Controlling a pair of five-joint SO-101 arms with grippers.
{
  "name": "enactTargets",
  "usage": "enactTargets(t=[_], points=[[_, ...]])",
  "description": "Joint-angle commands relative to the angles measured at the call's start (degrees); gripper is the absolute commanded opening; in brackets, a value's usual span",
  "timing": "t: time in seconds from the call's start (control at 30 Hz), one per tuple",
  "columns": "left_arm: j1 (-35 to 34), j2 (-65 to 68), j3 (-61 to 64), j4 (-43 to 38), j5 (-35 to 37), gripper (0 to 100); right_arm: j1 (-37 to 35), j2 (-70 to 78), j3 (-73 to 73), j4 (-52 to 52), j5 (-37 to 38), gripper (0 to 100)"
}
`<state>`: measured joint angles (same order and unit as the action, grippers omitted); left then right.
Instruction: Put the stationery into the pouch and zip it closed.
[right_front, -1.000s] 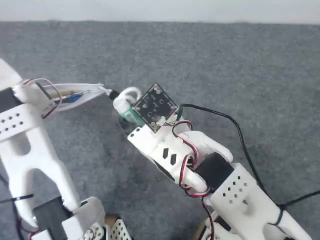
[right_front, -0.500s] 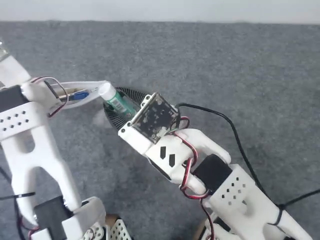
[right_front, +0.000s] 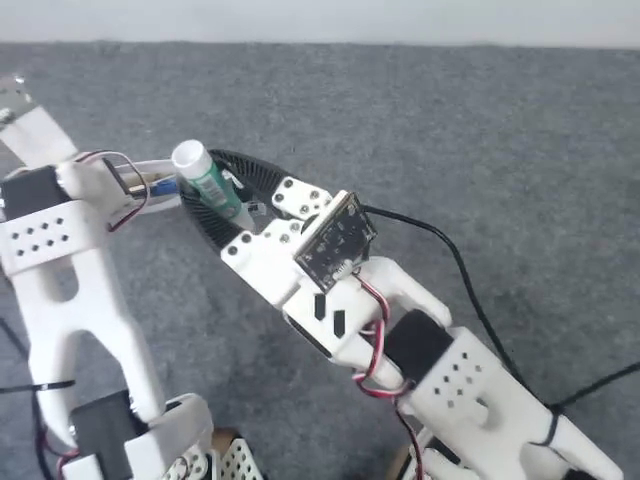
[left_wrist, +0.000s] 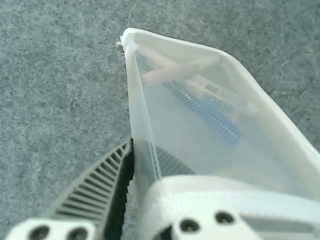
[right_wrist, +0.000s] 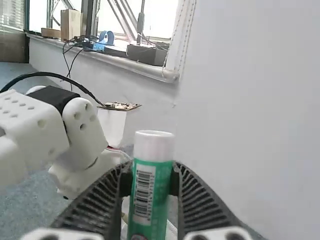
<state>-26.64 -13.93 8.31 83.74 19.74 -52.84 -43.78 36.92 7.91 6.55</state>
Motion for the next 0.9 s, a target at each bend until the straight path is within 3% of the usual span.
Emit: enactTargets(t=[0.0, 0.2, 0.37, 0.87], points=[[0.88, -0.18, 0.13, -0.26, 0.44, 1, -0.57, 5.76, -0.09, -12.53, -0.62, 0.6], [0.88, -0.18, 1.1, -1.23, 0.53, 1, -1.27, 18.51, -0.44, -35.03, -0.44, 0.6], [0.88, -0.26, 1.19, -1.23, 0.53, 1, -1.45, 28.09, -0.44, -47.78, -0.44, 0.6], [0.62, -0.35, 1.19, -1.23, 0.53, 1, 1.1, 52.97, -9.14, -62.81, 1.67, 0.6]])
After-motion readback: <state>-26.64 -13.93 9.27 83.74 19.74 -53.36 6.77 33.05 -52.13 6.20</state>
